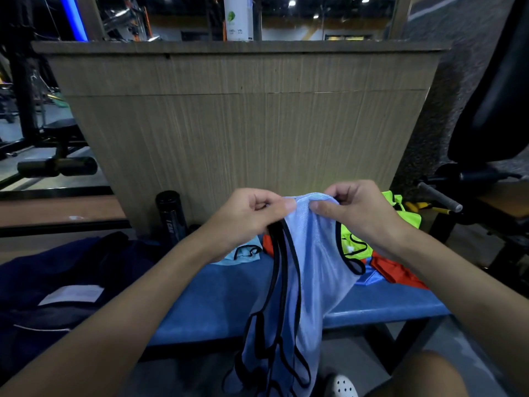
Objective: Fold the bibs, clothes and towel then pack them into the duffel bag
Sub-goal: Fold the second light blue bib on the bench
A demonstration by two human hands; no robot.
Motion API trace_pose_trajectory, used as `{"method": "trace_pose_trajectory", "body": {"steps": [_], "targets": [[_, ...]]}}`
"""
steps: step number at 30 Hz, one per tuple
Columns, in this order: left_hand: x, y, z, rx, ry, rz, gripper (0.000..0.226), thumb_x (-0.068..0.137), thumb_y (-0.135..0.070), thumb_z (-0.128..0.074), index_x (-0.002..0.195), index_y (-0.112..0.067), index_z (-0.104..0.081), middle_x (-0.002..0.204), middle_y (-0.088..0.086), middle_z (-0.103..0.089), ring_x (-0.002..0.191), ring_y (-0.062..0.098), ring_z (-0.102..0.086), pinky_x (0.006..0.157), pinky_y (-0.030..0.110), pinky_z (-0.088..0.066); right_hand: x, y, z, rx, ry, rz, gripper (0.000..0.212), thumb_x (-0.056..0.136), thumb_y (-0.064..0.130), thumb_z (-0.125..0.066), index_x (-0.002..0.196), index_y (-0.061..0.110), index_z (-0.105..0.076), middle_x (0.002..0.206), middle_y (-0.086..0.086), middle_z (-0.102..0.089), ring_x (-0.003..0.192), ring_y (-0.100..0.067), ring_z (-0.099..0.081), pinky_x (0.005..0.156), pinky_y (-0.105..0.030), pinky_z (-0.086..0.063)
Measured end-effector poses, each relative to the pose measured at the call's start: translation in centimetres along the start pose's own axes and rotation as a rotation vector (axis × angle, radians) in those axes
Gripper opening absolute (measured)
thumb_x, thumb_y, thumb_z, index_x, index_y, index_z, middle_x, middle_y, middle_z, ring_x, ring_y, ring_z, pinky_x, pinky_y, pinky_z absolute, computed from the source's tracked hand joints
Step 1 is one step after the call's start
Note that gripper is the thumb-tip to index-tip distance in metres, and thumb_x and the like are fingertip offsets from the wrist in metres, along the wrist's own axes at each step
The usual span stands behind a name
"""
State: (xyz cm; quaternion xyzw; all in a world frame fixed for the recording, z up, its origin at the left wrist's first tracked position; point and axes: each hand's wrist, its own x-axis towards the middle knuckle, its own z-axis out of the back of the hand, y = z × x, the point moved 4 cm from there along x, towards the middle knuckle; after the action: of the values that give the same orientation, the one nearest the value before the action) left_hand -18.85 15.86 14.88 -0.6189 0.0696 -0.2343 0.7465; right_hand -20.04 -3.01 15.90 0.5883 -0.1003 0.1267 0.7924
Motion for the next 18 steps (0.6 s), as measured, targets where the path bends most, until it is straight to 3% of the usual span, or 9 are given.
{"method": "trace_pose_trajectory", "body": {"steps": [2,6,12,15,18], "targets": [[0.0,0.1,0.0,0.081,-0.076,-0.027,0.039,0.072,-0.043,-0.081,0.093,-0.011,-0.074,0.094,0.02,-0.072,0.078,0.022,-0.059,0.08,0.041,-0.05,0.0,0.1,0.0,-0.003,-0.003,0.001,0.015,0.084,0.007,-0.074,0.078,-0.005,-0.066,0.084,-0.028,-0.068,0.071,-0.022,-0.057,0.071,-0.039,-0.045],[0.0,0.0,0.0,0.124,-0.156,-0.041,0.009,0.084,-0.007,-0.077,0.089,-0.004,-0.069,0.087,0.015,-0.071,0.074,0.019,-0.06,0.077,0.035,-0.051,-0.2,0.3,0.2,-0.015,-0.009,-0.001,0.015,0.082,0.006,-0.075,0.08,-0.005,-0.066,0.085,-0.027,-0.069,0.07,-0.022,-0.059,0.071,-0.038,-0.047],[0.1,-0.7,1.1,0.19,-0.166,-0.077,0.011,0.087,-0.001,-0.071,0.081,-0.01,-0.069,0.07,0.013,-0.061,0.066,0.02,-0.05,0.064,0.026,-0.044,-0.2,-0.3,1.3,-0.15,0.028,-0.008,0.014,0.077,0.013,-0.081,0.077,0.004,-0.07,0.08,-0.021,-0.07,0.069,-0.016,-0.058,0.07,-0.033,-0.046],[0.0,-1.0,1.2,0.255,-0.136,-0.091,0.008,0.087,0.0,-0.071,0.082,-0.007,-0.07,0.052,0.0,-0.048,0.05,0.009,-0.037,0.054,0.014,-0.037,-0.4,-0.6,1.8,-0.206,0.051,-0.014,0.01,0.078,0.015,-0.08,0.077,0.009,-0.072,0.077,-0.016,-0.071,0.068,-0.011,-0.057,0.068,-0.026,-0.046],[0.1,-0.8,1.3,0.317,-0.138,-0.104,0.006,0.088,-0.003,-0.071,0.083,-0.007,-0.072,0.043,-0.013,-0.034,0.045,0.007,-0.027,0.057,0.023,-0.035,-0.4,-0.6,2.0,-0.239,0.037,0.009,0.011,0.079,0.012,-0.079,0.074,0.01,-0.069,0.077,-0.017,-0.07,0.064,-0.01,-0.057,0.062,-0.023,-0.045]]}}
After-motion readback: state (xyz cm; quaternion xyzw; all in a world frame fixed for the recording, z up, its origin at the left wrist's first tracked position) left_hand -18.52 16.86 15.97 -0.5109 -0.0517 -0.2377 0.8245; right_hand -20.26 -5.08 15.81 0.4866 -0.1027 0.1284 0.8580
